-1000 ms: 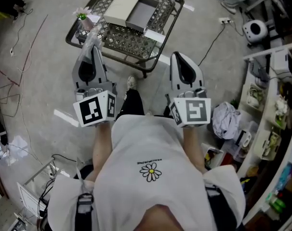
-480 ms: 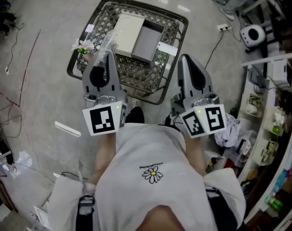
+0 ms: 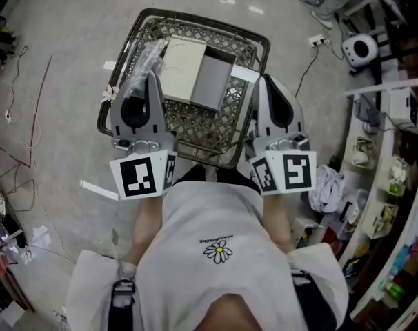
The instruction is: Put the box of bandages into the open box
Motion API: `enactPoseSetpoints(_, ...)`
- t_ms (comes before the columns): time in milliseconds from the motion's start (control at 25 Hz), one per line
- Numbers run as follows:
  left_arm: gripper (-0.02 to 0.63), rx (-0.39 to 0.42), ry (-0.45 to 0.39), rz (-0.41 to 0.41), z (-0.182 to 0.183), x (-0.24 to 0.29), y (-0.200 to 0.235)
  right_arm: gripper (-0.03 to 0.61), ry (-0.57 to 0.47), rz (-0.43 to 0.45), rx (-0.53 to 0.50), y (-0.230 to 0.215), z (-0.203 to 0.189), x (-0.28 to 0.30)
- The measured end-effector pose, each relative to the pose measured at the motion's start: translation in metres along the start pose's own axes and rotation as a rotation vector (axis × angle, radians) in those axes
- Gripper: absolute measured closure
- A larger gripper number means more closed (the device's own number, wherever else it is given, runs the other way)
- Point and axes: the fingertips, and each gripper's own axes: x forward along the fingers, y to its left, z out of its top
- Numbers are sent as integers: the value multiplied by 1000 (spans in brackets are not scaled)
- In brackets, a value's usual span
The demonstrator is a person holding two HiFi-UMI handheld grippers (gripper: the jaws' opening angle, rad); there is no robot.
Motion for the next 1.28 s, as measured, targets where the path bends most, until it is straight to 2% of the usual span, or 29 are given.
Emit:
enactPoseSetpoints(240,572,25,6,49,-2,7,-2,548,-41,26,-86,-7,10,13)
enactPoseSetpoints(560,572,33,2,84,5,7,-10,549,-28,63,-82,-14,4,20)
enactPoseSetpoints(920,572,41,6,72,3,7,-24,548,-31,69,-70,-20,4,14)
enactPoseSetpoints(1040,572,17,45,44,-6,13,-28,548,-28,62,-70,-23,4,14)
enactPoseSetpoints(1200,572,-81,133,-12,-30,23,-39,548,-12,58,-65,-26,-2,14)
enactPoseSetpoints(1280,572,-72,163,-32,-40,28,-44,548,-2,58,-64,-27,-4,14)
